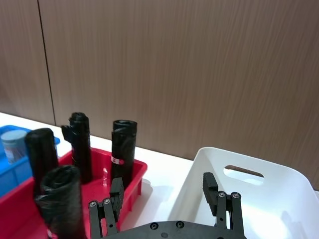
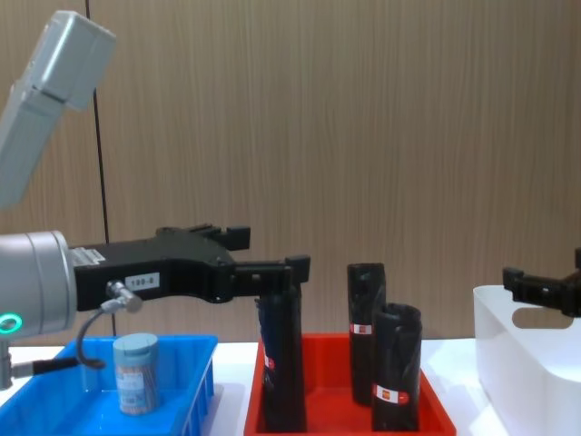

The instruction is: Pick the cotton swabs from the blue box and place them into the white box.

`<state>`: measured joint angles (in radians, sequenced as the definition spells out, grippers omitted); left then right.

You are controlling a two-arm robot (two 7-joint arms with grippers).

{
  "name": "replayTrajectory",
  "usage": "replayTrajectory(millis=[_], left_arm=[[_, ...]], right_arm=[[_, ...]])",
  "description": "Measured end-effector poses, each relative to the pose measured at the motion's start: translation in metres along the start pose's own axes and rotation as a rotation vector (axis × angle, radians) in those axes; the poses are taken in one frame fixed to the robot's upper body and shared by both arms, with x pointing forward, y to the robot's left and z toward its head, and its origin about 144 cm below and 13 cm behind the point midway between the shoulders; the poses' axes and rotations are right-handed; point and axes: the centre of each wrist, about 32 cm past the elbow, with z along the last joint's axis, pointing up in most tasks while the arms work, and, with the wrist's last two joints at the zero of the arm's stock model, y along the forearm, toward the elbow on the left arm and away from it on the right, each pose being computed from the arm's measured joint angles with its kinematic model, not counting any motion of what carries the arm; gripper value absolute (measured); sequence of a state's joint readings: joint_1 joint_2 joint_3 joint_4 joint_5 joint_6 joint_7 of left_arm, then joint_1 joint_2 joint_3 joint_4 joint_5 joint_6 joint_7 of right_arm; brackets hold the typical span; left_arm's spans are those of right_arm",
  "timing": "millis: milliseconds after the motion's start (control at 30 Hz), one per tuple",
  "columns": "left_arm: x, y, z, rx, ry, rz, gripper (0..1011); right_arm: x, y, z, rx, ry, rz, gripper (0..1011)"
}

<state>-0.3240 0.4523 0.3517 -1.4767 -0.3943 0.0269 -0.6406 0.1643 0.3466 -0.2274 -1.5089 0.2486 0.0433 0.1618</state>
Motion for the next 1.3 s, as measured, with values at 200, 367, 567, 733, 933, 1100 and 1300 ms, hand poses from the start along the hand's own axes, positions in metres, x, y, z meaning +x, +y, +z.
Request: replayTrajectory(millis=[200,367,567,733,933,1100,1300], left_arm=[[-0.009,-0.005,0.000,0.003,-0.016,0.057,1004],[-0.018,-0.009,0.000,0.004,-0.029,0.108,1004],[-0.027,-0.013,0.000,0.002,-0.046,0.165,1004],[-0.035,-0.017,0.000,0.000,-0.058,0.211,1004],[-0.044,-0.021,0.001,-0.005,-0.073,0.269,1004],[-0.052,-0.024,0.002,-0.010,-0.085,0.314,1004],[-0.061,-0.027,0.002,-0.019,-0.100,0.374,1004]], right_arm=[[-0.014,-0.012,0.005,0.031,0.022,-0.003,1002],[-0.027,-0.024,0.011,0.057,0.042,-0.007,1002],[-0.038,-0.036,0.017,0.084,0.065,-0.012,1002],[-0.043,-0.041,0.019,0.094,0.074,-0.013,1002],[-0.044,-0.043,0.020,0.096,0.077,-0.014,1002],[-0.044,-0.043,0.020,0.096,0.077,-0.014,1002],[-0.044,-0.043,0.020,0.096,0.076,-0.014,1001]])
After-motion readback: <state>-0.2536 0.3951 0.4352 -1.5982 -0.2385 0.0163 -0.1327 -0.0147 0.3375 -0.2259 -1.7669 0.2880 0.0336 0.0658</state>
